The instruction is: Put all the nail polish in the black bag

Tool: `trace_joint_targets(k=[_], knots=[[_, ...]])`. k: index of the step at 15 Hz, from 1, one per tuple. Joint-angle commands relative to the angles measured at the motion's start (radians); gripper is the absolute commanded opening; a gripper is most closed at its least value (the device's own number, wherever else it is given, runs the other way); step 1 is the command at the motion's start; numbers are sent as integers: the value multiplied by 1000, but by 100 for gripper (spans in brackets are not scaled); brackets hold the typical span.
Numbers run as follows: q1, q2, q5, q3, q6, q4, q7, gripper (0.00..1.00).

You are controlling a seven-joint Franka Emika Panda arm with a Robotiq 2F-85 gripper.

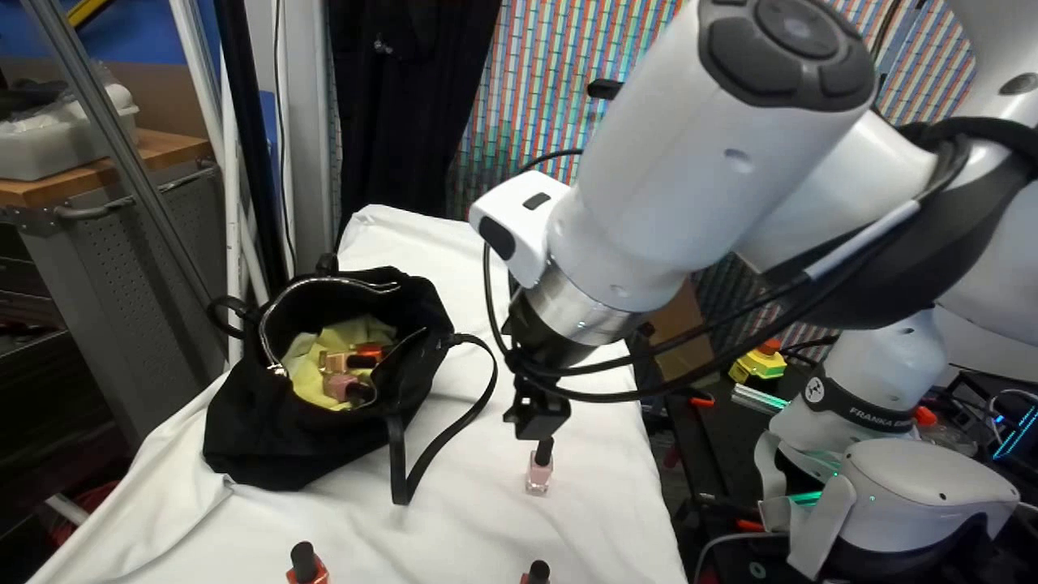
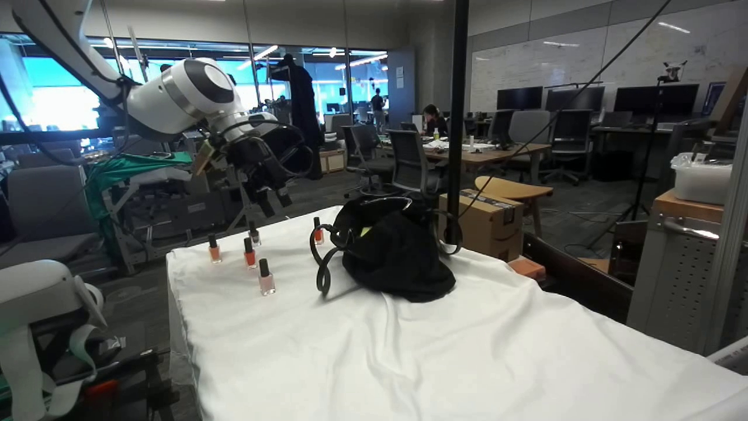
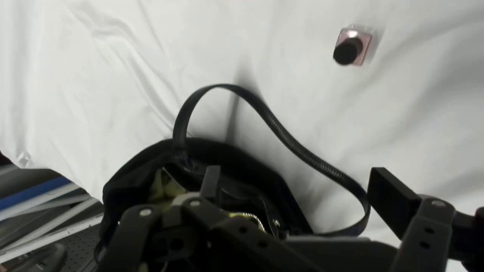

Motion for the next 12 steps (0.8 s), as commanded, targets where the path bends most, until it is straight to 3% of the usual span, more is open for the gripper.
trace_joint_targets(k=[1,7,12], knots=[[-53,-123,53,32,83,-165,-25,100],[-115,-130,128,27,264,-290,-95,100],[-146,-83,278,24,381,-313,-245,100]])
